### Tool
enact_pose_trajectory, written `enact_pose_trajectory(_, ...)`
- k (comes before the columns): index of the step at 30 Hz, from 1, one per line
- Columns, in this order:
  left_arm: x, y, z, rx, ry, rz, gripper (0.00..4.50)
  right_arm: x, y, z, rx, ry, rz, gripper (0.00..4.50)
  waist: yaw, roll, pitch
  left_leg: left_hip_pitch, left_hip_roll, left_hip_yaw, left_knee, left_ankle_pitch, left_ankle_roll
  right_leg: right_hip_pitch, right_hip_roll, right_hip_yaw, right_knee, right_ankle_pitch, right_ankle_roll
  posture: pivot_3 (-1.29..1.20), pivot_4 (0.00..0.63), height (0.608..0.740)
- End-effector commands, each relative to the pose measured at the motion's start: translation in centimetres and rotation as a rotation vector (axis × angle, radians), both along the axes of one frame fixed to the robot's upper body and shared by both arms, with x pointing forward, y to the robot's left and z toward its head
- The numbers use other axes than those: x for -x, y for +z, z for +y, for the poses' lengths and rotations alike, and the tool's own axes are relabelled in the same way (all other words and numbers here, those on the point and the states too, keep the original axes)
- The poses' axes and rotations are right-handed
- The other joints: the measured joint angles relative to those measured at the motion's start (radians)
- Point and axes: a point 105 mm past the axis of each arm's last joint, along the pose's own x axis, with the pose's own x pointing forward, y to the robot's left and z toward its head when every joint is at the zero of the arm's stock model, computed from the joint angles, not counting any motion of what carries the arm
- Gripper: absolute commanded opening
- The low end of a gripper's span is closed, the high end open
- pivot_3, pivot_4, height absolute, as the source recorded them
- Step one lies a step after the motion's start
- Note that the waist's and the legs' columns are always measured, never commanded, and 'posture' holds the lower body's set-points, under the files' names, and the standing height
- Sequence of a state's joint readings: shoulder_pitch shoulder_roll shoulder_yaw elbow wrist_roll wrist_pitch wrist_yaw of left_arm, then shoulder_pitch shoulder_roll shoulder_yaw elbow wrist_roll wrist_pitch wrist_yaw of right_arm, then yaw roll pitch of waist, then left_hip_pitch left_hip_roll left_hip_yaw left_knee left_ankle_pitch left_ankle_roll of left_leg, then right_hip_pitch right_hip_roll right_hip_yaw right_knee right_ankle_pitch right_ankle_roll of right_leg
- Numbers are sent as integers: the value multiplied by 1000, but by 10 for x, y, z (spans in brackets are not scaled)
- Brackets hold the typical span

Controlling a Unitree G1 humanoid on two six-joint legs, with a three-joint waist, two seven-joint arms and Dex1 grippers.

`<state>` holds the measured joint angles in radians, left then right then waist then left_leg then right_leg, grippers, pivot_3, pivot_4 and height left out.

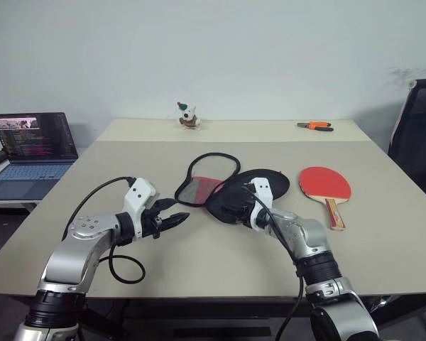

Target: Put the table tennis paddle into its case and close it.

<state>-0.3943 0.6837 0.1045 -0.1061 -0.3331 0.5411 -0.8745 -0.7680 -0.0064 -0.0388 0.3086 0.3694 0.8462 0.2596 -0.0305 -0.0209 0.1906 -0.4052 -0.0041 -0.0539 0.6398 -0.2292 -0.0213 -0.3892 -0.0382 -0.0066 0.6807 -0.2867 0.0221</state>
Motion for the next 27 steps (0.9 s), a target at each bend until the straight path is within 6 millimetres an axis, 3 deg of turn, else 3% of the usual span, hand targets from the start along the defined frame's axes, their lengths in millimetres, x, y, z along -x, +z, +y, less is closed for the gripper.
enact_pose_trajectory(1,2,11,-1,-10,-8,-53,2825,5,34,2,-77,59,-37,2523,0,0,0,0,0,0,0,0,0,0,0,0,0,0,0,0,150,740)
enact_pose_trajectory(5,3,11,0,-8,-8,-53,2825,16,47,-5,-101,136,-10,1267,0,1,0,0,0,0,0,0,0,0,0,0,0,0,0,0,150,740)
enact_pose_trajectory(9,2,16,-3,12,-10,-70,2825,22,47,-19,-86,161,24,21,0,0,0,0,0,0,-1,0,0,0,0,0,0,0,0,0,150,740)
enact_pose_trajectory(15,2,20,-2,13,-14,-80,2825,35,33,-42,15,225,96,21,0,0,0,0,0,0,-1,0,0,0,0,0,0,0,0,0,150,740)
enact_pose_trajectory(18,2,19,-1,2,-12,-78,2825,42,20,-71,157,267,137,21,2,0,0,0,-1,0,-1,0,0,0,0,0,-1,0,0,0,150,740)
enact_pose_trajectory(22,2,20,0,-2,-16,-79,2825,25,18,-107,295,254,129,21,1,0,0,-1,-1,1,0,0,0,0,-1,0,-1,0,0,0,150,740)
enact_pose_trajectory(27,0,22,1,-21,-20,-88,2825,10,17,-112,381,310,102,21,-10,0,1,1,2,2,0,0,0,0,1,1,-1,0,0,0,150,740)
